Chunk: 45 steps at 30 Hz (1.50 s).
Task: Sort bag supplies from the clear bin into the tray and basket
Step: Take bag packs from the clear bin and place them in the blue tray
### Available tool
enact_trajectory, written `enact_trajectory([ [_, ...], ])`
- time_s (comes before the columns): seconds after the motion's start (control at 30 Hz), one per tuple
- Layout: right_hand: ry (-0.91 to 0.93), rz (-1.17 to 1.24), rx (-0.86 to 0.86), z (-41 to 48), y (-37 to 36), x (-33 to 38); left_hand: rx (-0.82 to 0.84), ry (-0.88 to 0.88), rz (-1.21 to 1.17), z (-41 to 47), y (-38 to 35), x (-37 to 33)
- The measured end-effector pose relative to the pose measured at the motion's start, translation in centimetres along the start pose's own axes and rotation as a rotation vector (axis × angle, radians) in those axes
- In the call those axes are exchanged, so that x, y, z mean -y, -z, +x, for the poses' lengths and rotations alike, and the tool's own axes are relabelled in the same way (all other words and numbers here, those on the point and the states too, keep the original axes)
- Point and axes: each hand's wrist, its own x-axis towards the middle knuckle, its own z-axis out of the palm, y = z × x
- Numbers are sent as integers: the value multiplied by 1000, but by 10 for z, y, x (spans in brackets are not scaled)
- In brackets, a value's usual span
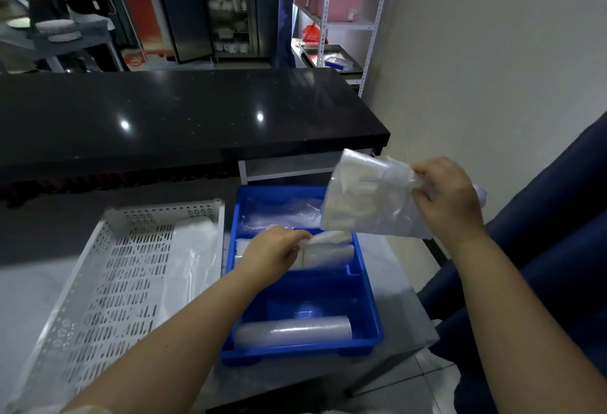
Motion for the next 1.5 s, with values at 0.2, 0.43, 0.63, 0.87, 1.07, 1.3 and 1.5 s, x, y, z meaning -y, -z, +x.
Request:
enact_trajectory([
  [0.2, -25, 48, 72, -13, -33, 18, 181, 154, -50, -3, -19, 11],
  [0.43, -48, 70, 135, -18, -50, 39, -10, 224, 130, -2, -4, 26],
  [0.63, 14, 174, 299, -11, -62, 67, -229, 286, 109, -23, 50, 47],
  [0.87, 62, 137, 557, -26, -121, 96, -339, 326, -17, -36, 67, 42],
  [1.07, 33, 167, 517, -32, -143, 92, -237, 128, -12, -29, 49, 18],
  [1.3, 66, 107, 496, -39, -168, 92, 39, 221, 105, -7, 15, 18],
  [1.5, 142, 49, 556, -36, -177, 88, 64, 246, 145, 9, 7, 36],
])
